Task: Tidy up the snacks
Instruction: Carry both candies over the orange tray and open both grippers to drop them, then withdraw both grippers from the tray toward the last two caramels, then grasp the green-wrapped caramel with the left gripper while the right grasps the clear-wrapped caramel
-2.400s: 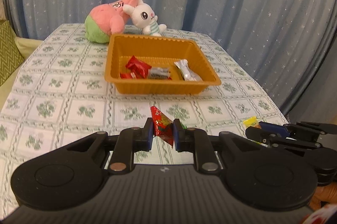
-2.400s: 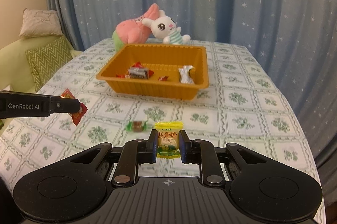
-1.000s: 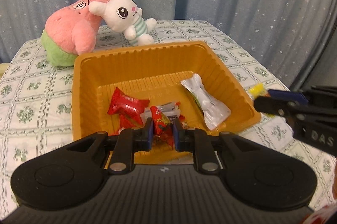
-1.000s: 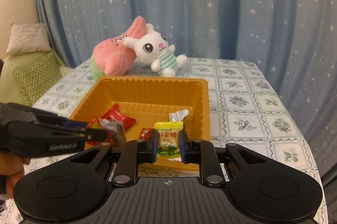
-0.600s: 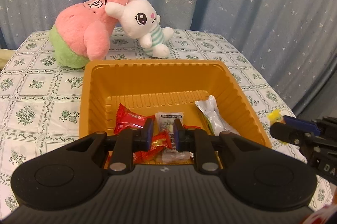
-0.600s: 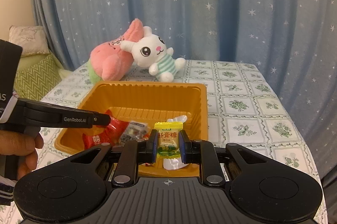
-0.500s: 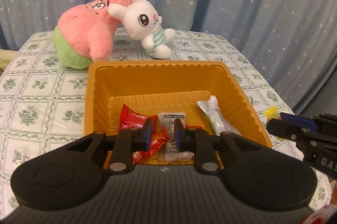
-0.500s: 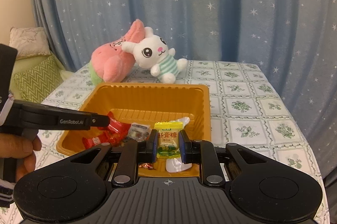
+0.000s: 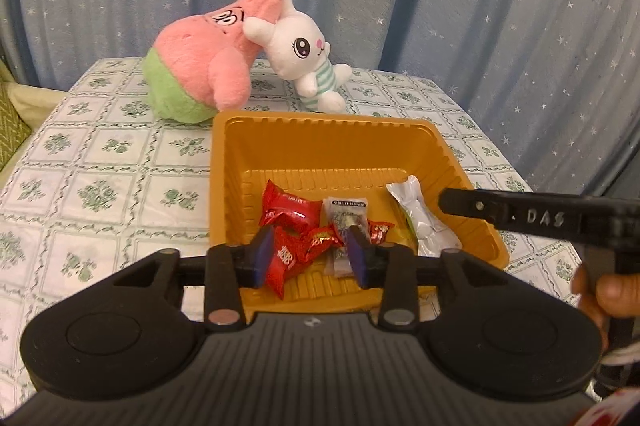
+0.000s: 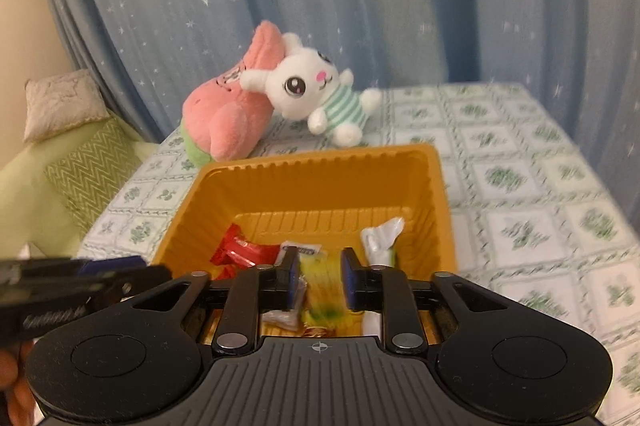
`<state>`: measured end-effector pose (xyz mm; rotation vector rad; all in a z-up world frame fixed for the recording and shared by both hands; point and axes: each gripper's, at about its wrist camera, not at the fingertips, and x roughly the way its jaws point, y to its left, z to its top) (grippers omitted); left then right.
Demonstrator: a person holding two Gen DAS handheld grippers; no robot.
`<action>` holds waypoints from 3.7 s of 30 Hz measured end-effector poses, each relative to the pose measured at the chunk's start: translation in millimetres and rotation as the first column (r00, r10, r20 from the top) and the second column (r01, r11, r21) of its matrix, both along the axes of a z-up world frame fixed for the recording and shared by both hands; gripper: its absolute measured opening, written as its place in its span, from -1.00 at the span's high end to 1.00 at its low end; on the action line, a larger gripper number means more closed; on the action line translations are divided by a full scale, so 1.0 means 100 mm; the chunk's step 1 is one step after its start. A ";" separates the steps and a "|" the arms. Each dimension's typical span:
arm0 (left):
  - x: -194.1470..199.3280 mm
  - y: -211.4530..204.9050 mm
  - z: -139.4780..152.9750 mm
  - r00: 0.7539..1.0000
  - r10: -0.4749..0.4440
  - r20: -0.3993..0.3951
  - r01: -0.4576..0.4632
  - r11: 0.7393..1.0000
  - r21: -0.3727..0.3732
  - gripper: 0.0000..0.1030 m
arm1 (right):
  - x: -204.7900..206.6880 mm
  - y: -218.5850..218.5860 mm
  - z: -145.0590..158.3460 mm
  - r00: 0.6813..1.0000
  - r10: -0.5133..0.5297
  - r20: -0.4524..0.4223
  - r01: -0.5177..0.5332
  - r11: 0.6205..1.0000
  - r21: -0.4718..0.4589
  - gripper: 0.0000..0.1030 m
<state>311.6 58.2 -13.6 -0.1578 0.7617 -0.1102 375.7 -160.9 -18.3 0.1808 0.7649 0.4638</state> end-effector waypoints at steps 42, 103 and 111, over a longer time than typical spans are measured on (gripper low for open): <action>-2.49 -0.39 0.21 0.996 0.085 -0.003 -0.085 0.996 0.027 -0.64 | -2.83 -0.78 0.25 0.988 -0.153 -0.022 0.151 0.986 -0.077 -0.35; -1.53 -0.34 -0.43 0.995 -0.028 -0.095 0.036 0.995 0.089 -0.64 | -1.51 -0.14 -0.83 0.945 0.326 -0.002 -0.310 0.896 -0.318 0.07; -1.41 -0.35 -0.46 0.995 -0.049 -0.090 0.057 0.995 0.084 -0.64 | -1.45 -0.09 -0.87 0.932 0.362 -0.008 -0.347 0.885 -0.311 0.58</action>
